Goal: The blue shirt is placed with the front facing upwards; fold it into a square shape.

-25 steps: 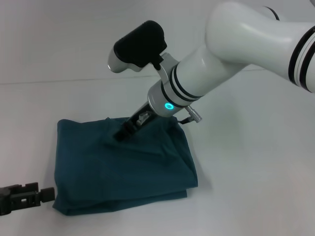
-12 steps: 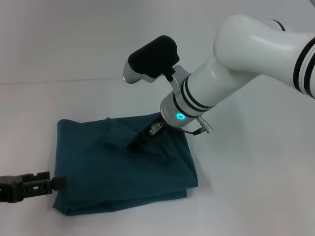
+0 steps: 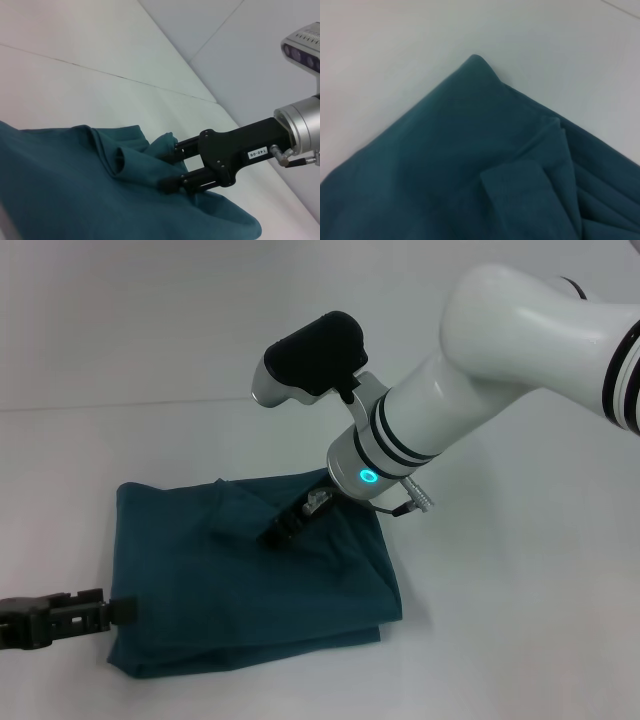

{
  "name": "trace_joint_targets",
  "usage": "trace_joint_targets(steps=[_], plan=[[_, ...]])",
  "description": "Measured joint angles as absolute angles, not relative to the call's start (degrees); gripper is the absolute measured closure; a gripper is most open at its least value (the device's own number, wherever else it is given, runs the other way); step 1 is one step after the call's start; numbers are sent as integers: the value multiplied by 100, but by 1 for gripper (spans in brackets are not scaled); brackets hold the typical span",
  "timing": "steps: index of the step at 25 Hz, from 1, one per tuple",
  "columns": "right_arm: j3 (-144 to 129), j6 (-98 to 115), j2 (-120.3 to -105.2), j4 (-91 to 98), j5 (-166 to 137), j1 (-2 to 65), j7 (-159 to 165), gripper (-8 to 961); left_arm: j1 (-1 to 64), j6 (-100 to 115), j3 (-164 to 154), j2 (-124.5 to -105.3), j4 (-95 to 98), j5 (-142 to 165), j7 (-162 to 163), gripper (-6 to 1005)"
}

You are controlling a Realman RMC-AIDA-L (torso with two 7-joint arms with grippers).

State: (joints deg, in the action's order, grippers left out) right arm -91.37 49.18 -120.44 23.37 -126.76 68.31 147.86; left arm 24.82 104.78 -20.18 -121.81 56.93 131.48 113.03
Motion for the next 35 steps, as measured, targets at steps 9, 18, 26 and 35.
trace_joint_targets(steps=[9, 18, 26, 35], plan=[[-9136, 5000, -12037, 2355, -12670, 6844, 14806, 463, 2505, 10450, -2028, -12181, 5686, 13148, 11303, 80], [-9140, 5019, -12020, 2439, -12702, 6832, 14927, 750, 2549, 10402, -2032, -12167, 5615, 13149, 11303, 80], [-9134, 5047, -11986, 2515, -12715, 6828, 15007, 788, 2549, 10388, -2022, -12155, 5613, 13148, 11303, 79], [-9131, 5105, -11987, 2515, -12747, 6830, 15012, 841, 2549, 10368, -2009, -12145, 5617, 13148, 11303, 79]])
